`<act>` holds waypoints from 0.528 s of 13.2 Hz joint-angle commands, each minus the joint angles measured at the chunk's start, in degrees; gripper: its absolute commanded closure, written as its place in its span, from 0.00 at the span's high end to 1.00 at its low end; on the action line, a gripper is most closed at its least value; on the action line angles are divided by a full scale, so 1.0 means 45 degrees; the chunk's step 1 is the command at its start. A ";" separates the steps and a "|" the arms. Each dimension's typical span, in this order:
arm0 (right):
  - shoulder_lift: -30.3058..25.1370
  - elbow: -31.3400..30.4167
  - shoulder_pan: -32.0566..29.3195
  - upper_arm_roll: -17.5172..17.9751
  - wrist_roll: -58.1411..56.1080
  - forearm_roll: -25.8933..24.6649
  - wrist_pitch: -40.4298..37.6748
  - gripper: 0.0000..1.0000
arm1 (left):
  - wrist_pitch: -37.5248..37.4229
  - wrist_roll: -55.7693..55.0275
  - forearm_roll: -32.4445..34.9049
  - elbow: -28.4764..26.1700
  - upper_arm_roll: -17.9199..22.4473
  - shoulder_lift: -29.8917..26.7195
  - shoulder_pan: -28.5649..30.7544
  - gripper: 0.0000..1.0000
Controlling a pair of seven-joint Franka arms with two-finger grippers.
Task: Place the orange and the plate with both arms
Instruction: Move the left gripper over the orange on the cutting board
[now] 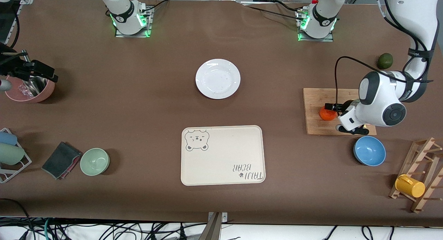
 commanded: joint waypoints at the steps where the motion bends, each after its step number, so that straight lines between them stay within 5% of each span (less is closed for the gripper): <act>1: -0.0028 0.0230 0.0018 0.0007 -0.0132 0.0000 -0.0265 1.00 | 0.0170 -0.0345 0.0070 0.0026 -0.0024 0.0086 -0.0067 1.00; 7: -0.0028 0.0230 0.0018 0.0007 -0.0132 0.0000 -0.0265 1.00 | 0.0503 -0.0346 -0.0262 0.0065 -0.0024 0.0593 -0.0067 1.00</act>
